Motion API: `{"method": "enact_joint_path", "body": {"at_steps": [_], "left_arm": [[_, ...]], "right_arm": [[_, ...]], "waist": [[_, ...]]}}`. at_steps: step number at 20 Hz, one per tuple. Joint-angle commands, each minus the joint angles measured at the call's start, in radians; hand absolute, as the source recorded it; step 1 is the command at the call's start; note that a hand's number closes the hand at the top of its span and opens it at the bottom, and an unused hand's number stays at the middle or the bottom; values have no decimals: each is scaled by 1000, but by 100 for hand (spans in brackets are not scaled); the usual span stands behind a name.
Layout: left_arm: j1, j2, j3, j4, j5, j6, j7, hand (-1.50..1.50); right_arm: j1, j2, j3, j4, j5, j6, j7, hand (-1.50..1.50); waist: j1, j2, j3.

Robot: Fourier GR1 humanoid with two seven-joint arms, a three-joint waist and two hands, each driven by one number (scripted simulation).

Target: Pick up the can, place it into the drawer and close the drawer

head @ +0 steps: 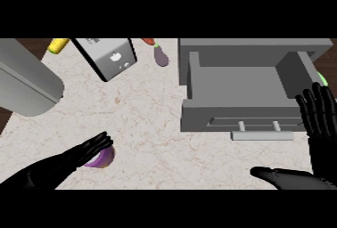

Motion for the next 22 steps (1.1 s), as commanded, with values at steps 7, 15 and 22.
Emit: {"method": "enact_joint_path", "body": {"at_steps": [7, 15, 22], "left_arm": [[124, 252, 266, 136, 275, -394, -79, -150], [6, 272, 277, 256, 375, -364, 63, -150], [-54, 136, 257, 294, 249, -368, 97, -150]], "right_arm": [[17, -26, -54, -9, -49, 15, 114, -150], [195, 11, -53, 5, -61, 88, -70, -150], [217, 29, -55, -71, -47, 84, -33, -150]], "waist": [[10, -2, 2], [-1, -2, 3], [0, -2, 2]]}}
